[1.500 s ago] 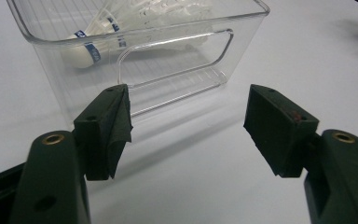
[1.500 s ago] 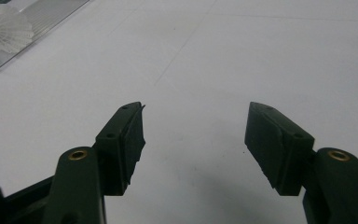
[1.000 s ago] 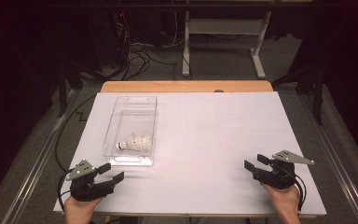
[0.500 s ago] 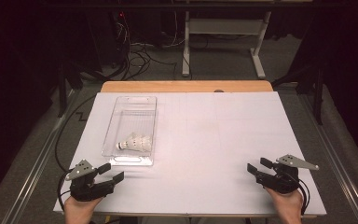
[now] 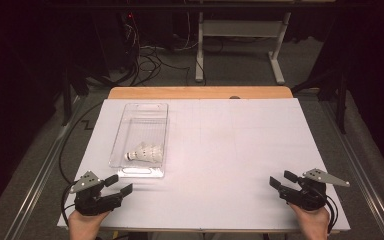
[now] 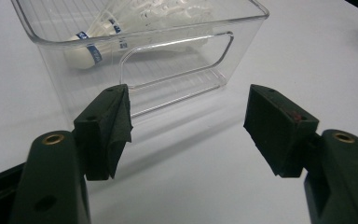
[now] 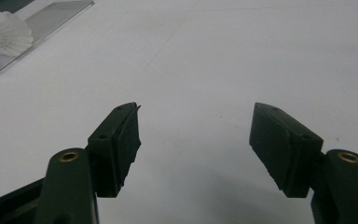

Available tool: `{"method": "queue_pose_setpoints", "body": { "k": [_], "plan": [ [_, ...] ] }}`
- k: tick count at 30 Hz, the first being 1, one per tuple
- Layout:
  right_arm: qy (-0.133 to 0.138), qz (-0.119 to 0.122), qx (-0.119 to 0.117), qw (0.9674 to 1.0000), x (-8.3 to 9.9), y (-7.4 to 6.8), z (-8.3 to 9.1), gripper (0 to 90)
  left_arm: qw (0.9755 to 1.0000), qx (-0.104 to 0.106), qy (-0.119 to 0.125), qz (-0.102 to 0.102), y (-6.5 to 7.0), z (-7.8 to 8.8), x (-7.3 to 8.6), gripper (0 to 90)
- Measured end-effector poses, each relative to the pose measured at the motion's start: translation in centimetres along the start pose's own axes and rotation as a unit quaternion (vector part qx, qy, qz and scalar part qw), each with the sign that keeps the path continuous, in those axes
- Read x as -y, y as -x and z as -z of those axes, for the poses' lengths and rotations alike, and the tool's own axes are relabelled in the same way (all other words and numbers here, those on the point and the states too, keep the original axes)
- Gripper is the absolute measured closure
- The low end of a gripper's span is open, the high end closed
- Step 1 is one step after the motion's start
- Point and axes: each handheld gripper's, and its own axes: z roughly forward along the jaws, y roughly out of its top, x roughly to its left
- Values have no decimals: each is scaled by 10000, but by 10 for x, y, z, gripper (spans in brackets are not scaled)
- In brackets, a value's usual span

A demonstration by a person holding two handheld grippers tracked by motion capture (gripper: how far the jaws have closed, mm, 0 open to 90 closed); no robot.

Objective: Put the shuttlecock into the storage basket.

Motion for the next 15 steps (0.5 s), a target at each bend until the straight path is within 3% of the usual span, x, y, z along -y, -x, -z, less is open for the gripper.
{"method": "queue_pose_setpoints", "body": {
  "k": [15],
  "plan": [
    [50,-51,-1,10000,1,3,3,333,10000,-2,29,36,-1,1,0,324]
  ]
}}
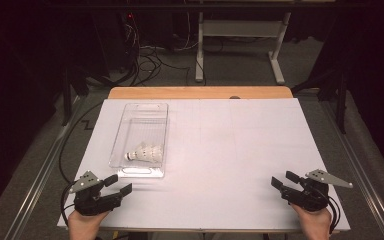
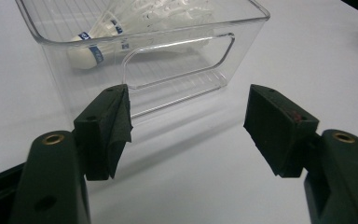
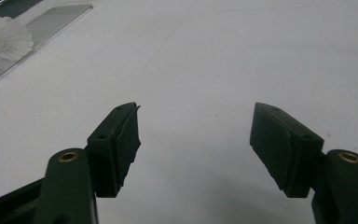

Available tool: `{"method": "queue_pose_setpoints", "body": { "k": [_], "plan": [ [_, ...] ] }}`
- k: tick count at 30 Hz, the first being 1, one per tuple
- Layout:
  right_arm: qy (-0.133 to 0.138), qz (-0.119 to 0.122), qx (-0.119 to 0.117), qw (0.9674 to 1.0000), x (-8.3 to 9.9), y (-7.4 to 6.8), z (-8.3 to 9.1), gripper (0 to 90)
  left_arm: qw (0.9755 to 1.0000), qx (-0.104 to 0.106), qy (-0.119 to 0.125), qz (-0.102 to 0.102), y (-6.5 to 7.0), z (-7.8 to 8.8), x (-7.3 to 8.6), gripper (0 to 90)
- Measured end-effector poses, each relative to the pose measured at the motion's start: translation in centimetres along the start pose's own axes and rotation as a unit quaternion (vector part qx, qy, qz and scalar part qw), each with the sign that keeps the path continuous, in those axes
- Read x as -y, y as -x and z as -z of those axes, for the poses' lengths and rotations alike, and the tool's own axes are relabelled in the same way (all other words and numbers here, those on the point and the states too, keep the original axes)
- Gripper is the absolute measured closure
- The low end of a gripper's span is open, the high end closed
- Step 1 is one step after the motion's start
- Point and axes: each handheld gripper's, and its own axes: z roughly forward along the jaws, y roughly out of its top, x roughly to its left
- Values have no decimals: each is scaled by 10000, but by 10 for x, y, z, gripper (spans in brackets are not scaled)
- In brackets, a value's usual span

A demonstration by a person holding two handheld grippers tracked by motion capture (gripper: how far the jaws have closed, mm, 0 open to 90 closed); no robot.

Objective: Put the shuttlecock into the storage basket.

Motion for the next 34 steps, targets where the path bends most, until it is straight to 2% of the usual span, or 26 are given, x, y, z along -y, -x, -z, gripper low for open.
{"method": "queue_pose_setpoints", "body": {
  "k": [34],
  "plan": [
    [-16,100,-54,9999,-1,-4,-4,319,10000,6,-23,33,-1,0,0,323]
  ]
}}
